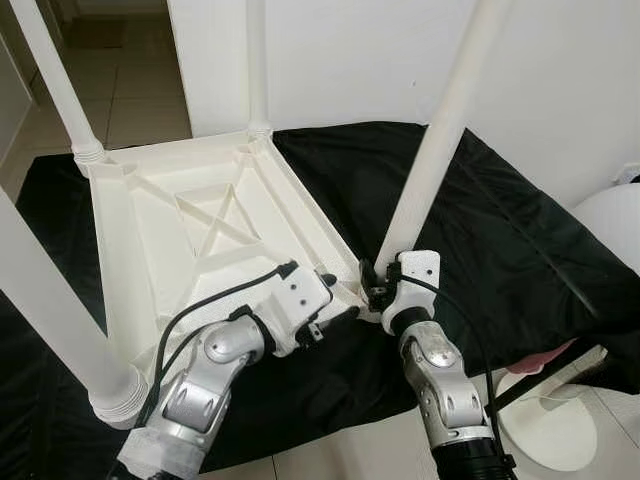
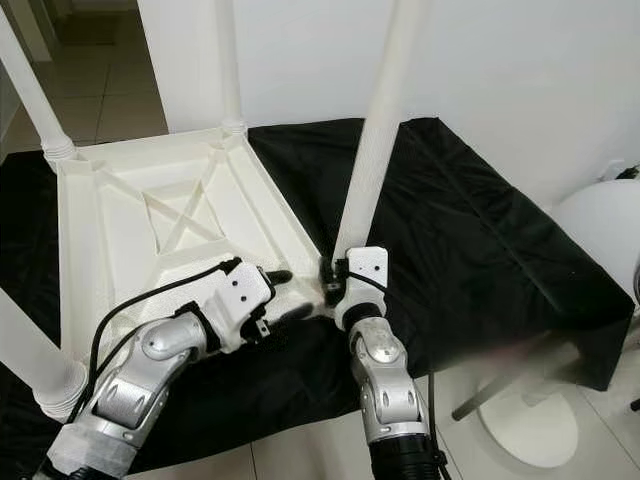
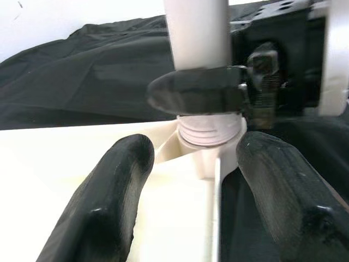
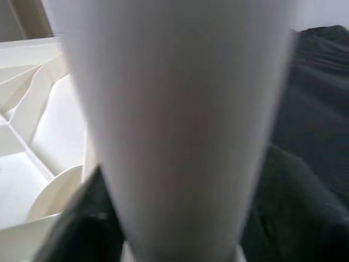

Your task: Building children table

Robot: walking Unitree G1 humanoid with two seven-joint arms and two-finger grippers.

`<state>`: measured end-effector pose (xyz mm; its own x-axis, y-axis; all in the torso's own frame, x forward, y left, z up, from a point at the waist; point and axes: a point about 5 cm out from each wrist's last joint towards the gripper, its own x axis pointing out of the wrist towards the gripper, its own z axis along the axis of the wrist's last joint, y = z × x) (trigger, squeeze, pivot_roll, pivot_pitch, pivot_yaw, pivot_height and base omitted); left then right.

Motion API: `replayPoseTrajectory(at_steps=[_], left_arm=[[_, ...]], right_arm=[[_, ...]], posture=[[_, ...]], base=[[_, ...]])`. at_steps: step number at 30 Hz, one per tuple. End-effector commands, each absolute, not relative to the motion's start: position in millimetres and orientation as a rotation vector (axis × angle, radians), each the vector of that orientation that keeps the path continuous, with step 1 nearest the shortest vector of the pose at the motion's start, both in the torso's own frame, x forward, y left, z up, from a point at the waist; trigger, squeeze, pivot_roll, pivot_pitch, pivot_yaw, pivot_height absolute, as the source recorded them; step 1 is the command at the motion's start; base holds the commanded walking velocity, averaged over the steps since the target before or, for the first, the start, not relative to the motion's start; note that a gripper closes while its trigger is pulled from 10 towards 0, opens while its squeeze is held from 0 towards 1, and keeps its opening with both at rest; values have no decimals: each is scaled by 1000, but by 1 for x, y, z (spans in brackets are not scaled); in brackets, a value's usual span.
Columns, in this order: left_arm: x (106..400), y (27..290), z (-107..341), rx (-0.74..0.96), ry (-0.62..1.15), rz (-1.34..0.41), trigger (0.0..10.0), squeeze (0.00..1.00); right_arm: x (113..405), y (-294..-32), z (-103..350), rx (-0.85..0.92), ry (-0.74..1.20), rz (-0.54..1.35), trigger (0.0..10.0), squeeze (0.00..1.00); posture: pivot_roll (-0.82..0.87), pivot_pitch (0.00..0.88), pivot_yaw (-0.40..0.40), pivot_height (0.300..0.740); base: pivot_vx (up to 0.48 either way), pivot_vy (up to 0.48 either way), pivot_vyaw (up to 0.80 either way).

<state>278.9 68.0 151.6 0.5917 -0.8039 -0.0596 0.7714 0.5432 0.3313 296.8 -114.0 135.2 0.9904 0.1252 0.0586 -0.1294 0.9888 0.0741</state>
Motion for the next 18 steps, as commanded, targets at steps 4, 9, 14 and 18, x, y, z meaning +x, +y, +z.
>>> replayPoseTrajectory(at_steps=[4, 9, 14, 18], left_arm=[[288, 74, 153, 349, -113, -822, 10000, 0], [303, 87, 146, 372, -33, -712, 10000, 0], [315, 103, 133, 406, 86, -611, 10000, 0], [321, 114, 128, 396, 137, -562, 10000, 0]], right_arm=[[291, -121, 131, 120, -40, 99, 10000, 1000], [285, -125, 133, 121, -61, 119, 10000, 0], [273, -129, 128, 102, -66, 177, 10000, 0], [267, -137, 125, 90, -68, 197, 10000, 0]], posture=[[-18, 16, -48, 740], [-19, 22, -52, 740], [-22, 26, -47, 740], [-29, 32, -42, 740]], base=[[0, 0, 0], [0, 0, 0], [0, 0, 0], [0, 0, 0]])
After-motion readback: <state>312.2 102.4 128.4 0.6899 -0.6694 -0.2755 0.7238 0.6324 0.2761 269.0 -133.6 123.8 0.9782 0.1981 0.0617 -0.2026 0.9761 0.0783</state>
